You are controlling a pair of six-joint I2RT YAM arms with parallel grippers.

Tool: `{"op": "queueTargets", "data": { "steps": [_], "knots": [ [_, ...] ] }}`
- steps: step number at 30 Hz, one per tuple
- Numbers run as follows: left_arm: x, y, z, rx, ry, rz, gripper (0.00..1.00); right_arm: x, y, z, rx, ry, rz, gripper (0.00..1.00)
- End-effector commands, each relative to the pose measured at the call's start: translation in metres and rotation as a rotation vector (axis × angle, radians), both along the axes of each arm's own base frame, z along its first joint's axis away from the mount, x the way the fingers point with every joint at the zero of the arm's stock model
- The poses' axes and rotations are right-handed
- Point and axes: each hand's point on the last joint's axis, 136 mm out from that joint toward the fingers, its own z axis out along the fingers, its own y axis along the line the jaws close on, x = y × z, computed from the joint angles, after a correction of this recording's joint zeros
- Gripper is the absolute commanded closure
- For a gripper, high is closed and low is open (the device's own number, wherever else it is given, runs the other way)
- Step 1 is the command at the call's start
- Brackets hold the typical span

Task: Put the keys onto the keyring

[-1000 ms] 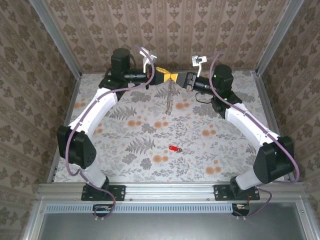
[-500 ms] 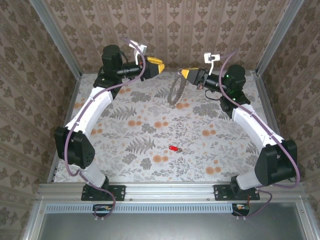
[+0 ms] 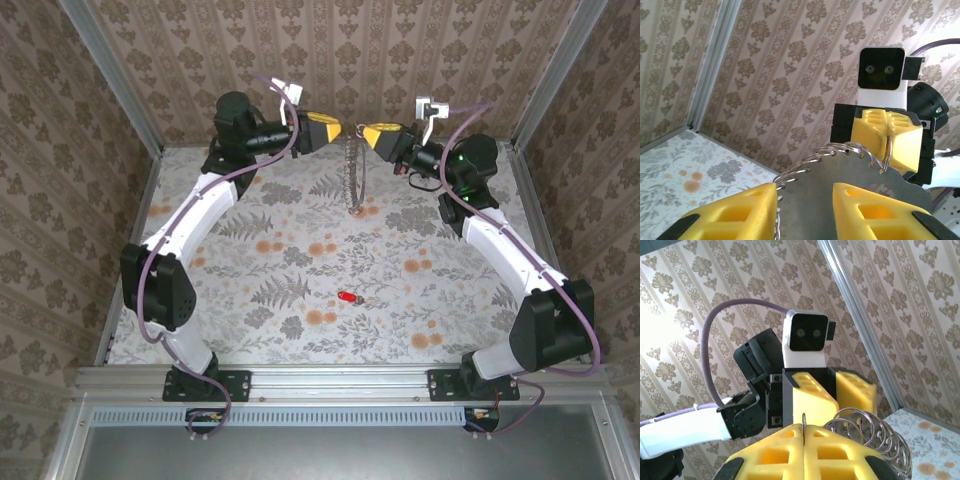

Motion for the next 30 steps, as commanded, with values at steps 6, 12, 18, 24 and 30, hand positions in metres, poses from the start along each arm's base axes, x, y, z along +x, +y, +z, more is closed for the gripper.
{"op": "queueTargets", "data": {
  "steps": [6,12,18,24,30],
  "knots": [
    [-0.015,0.0,0.028,-0.102,-0.031,-0.037,0.67,0.004,-0.004,0.034,0.096,-0.092,-0.052,1.0],
    [-0.02,0.004,0.036,-0.154,-0.016,-0.053,0.67,0.009,-0.004,0.034,0.114,-0.084,-0.053,1.0],
    [-0.021,0.004,0.043,-0.205,0.008,-0.083,0.68,0.011,0.0,0.034,0.116,-0.077,-0.043,1.0],
    [-0.017,0.003,0.041,-0.227,0.037,-0.094,0.69,0.013,0.001,0.034,0.12,-0.074,-0.044,1.0],
    [-0.014,0.002,0.038,-0.226,0.048,-0.091,0.7,0.013,0.004,0.034,0.119,-0.071,-0.034,1.0]
  ]
}}
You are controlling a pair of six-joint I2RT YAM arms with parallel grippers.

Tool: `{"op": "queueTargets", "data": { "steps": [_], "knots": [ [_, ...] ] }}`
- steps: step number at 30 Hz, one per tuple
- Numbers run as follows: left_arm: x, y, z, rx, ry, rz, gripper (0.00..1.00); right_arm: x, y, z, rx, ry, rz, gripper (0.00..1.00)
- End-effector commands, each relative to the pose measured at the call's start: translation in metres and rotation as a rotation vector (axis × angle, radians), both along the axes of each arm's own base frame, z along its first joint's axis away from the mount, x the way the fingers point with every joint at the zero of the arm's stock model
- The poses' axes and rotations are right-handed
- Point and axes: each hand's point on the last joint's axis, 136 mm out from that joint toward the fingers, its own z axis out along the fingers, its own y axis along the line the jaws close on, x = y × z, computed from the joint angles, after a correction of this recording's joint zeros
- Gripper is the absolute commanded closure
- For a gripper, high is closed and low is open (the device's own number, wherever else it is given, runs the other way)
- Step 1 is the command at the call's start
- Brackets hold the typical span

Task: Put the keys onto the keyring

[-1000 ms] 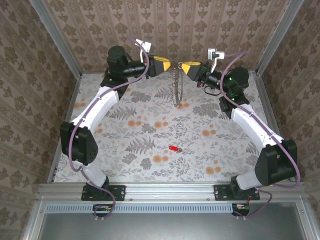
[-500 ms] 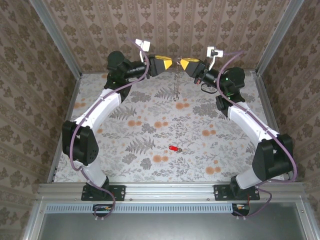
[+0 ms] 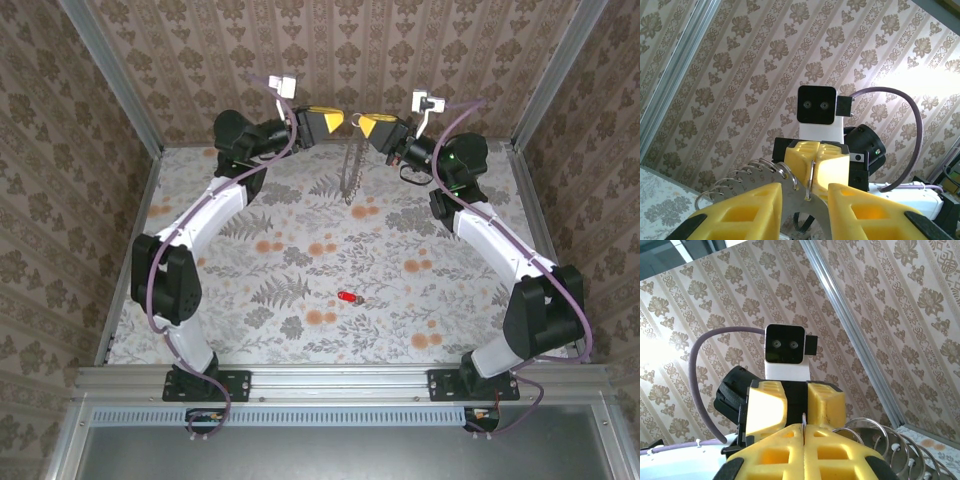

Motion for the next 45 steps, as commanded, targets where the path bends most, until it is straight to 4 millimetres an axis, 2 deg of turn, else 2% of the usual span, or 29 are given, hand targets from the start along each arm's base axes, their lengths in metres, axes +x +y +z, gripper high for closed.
{"op": "queueTargets", "data": {
  "steps": [1,2,3,14,23,32,43,44,45],
  "knots": [
    [-0.004,0.003,0.01,-0.033,-0.036,-0.004,0.7,-0.008,0.0,0.029,0.044,-0.082,0.0,1.0],
    [-0.004,0.003,0.01,-0.032,-0.036,-0.005,0.7,-0.008,0.0,0.029,0.044,-0.084,0.001,1.0],
    [-0.014,-0.008,0.01,-0.032,-0.035,-0.036,0.7,-0.007,0.0,0.028,0.043,-0.082,0.001,1.0],
    [-0.016,-0.012,0.01,-0.029,-0.039,-0.053,0.71,-0.002,0.004,0.026,0.042,-0.07,0.009,1.0],
    [-0.014,-0.013,0.009,-0.03,-0.041,-0.051,0.8,-0.004,0.005,0.025,0.038,-0.066,0.015,1.0],
    [-0.015,-0.015,0.011,-0.034,-0.047,-0.056,0.84,-0.003,0.008,0.022,0.032,-0.061,0.024,1.0],
    [-0.013,-0.016,0.014,-0.047,-0.066,-0.05,1.0,-0.005,0.009,0.018,0.002,-0.043,0.025,1.0],
    [-0.013,-0.015,0.015,-0.045,-0.071,-0.048,1.0,-0.005,0.007,0.017,-0.006,-0.033,0.016,0.98],
    [-0.013,-0.015,0.015,-0.041,-0.076,-0.047,1.0,-0.003,0.004,0.016,-0.011,-0.019,0.0,0.84]
  ]
}}
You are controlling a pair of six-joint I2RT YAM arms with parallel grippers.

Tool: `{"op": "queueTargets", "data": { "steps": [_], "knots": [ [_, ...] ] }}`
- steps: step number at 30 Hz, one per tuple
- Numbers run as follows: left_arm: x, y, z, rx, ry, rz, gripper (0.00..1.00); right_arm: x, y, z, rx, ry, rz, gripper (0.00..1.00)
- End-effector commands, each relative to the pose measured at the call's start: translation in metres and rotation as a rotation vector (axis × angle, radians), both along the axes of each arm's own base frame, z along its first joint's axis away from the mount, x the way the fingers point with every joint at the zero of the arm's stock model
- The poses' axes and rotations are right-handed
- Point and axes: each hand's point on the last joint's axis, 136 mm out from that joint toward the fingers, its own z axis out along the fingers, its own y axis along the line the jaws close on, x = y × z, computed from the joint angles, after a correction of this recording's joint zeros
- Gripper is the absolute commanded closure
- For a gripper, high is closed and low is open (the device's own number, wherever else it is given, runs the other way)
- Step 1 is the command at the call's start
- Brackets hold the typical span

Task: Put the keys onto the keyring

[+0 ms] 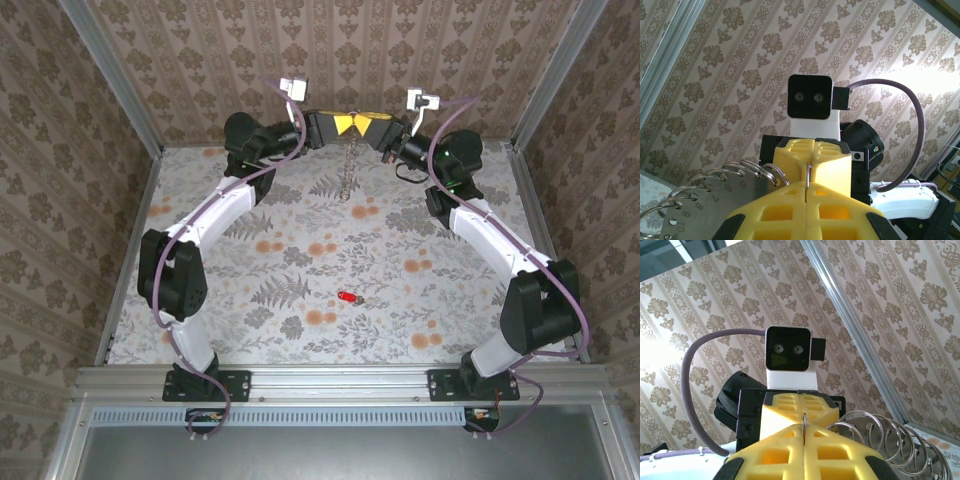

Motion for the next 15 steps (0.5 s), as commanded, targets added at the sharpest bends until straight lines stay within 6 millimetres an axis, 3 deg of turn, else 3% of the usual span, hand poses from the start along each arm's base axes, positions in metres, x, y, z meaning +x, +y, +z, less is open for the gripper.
{"op": "queueTargets", "data": {
  "steps": [1,4,8,11,15],
  "knots": [
    [-0.008,0.003,0.019,-0.027,-0.089,-0.003,1.0,-0.007,-0.01,0.017,-0.014,-0.027,-0.041,0.67],
    [-0.006,0.006,0.016,0.0,-0.114,0.009,1.0,-0.006,-0.032,0.016,-0.022,0.014,-0.107,0.54],
    [-0.007,0.011,0.01,0.049,-0.161,0.018,1.0,-0.011,-0.054,0.012,-0.053,0.074,-0.177,0.51],
    [-0.002,0.021,0.004,0.111,-0.21,0.038,1.0,-0.015,-0.057,0.005,-0.09,0.125,-0.188,0.51],
    [-0.01,0.024,-0.004,0.217,-0.3,0.035,1.0,-0.018,-0.051,-0.003,-0.122,0.184,-0.146,0.5]
  ]
}}
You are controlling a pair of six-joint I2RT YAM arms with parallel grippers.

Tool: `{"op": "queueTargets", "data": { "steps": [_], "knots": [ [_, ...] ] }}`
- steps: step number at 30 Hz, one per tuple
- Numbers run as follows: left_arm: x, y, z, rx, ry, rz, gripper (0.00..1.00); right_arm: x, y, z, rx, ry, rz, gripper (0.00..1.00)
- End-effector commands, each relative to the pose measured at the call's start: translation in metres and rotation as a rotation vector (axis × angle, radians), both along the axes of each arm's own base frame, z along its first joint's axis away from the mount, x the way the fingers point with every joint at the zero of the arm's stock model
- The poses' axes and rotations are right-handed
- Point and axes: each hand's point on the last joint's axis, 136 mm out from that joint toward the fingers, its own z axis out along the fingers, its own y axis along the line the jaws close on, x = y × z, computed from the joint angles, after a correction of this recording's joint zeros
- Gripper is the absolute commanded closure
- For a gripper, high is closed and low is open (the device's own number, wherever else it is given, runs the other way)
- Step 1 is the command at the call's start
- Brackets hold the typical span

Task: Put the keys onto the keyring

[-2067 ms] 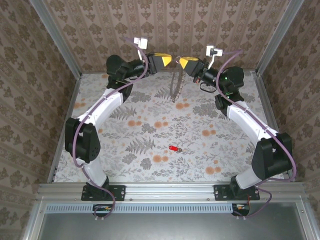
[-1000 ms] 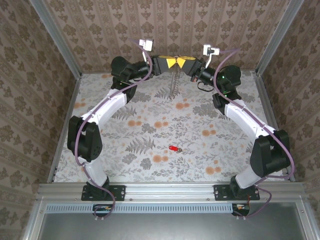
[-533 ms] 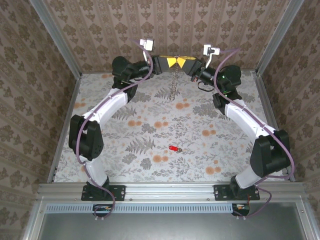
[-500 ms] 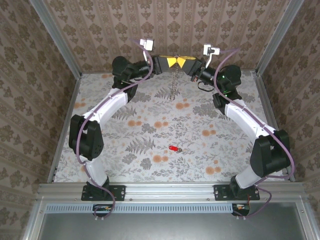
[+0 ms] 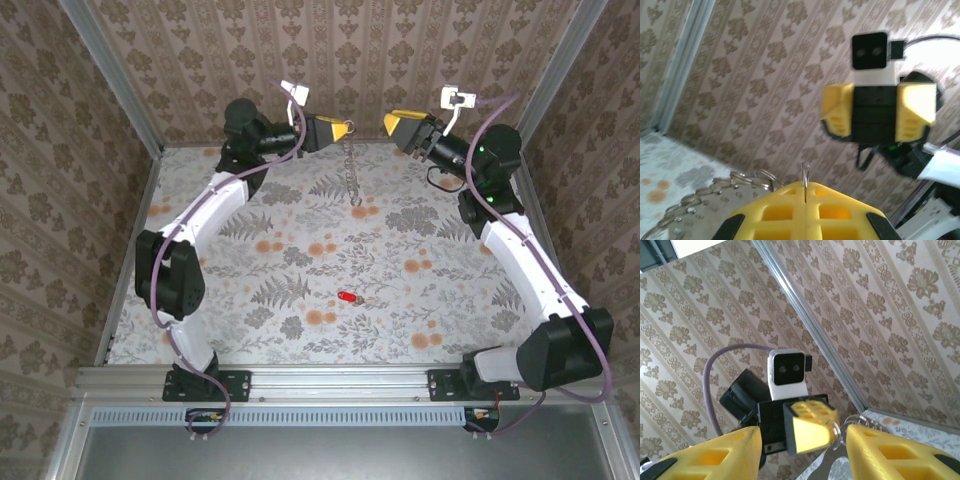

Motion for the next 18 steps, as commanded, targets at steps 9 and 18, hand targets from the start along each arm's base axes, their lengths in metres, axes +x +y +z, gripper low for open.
{"op": "queueTargets", "data": {
  "steps": [9,18],
  "knots": [
    [-0.049,0.026,0.032,0.18,-0.354,-0.05,1.0,0.005,0.025,-0.025,-0.063,0.152,0.185,0.52],
    [-0.049,0.026,0.025,0.209,-0.376,-0.069,1.0,0.004,0.045,-0.027,-0.072,0.159,0.297,0.56]
  ]
}}
